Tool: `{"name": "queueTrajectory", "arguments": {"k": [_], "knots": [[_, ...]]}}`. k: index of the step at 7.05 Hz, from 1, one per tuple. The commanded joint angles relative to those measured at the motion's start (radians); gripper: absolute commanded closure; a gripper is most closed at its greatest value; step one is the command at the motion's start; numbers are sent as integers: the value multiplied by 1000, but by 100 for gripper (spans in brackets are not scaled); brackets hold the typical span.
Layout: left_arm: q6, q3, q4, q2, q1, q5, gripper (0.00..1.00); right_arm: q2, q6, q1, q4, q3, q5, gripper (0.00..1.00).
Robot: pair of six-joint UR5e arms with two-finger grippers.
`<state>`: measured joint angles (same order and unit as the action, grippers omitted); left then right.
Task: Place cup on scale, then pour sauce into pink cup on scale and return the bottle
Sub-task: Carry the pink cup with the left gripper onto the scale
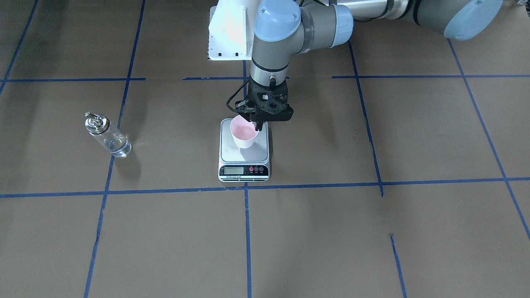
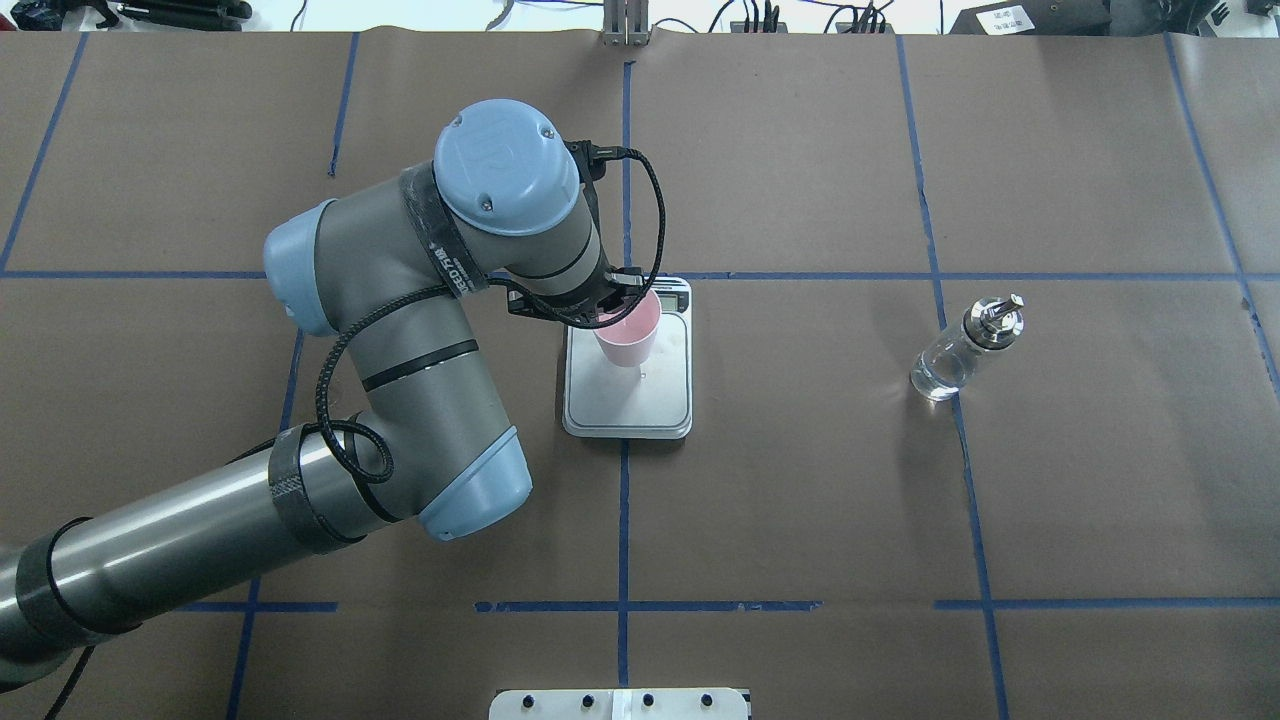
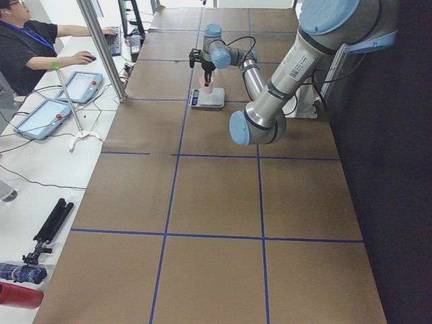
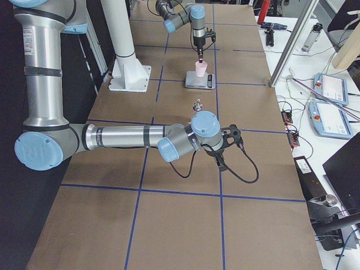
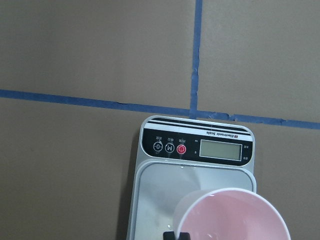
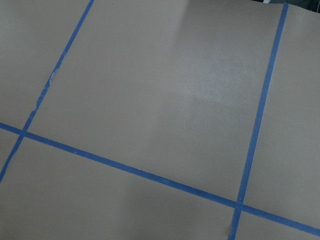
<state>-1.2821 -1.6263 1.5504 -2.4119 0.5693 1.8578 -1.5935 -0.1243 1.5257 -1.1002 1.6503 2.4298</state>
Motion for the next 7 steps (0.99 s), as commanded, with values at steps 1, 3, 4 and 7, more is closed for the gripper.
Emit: {"name": "queueTrajectory", "arguments": {"k": [1, 3, 4, 7], "knots": [[1, 6, 10, 3, -9, -11, 97, 0, 0, 1, -1, 0, 0, 0], [3, 43, 51, 3, -9, -11, 93, 0, 0, 1, -1, -1, 0, 0], [4, 54, 68, 4, -9, -11, 90, 0, 0, 1, -1, -1, 0, 0], [10, 48, 68, 8, -9, -12, 0, 0, 0, 1, 0, -1, 0, 0]]}}
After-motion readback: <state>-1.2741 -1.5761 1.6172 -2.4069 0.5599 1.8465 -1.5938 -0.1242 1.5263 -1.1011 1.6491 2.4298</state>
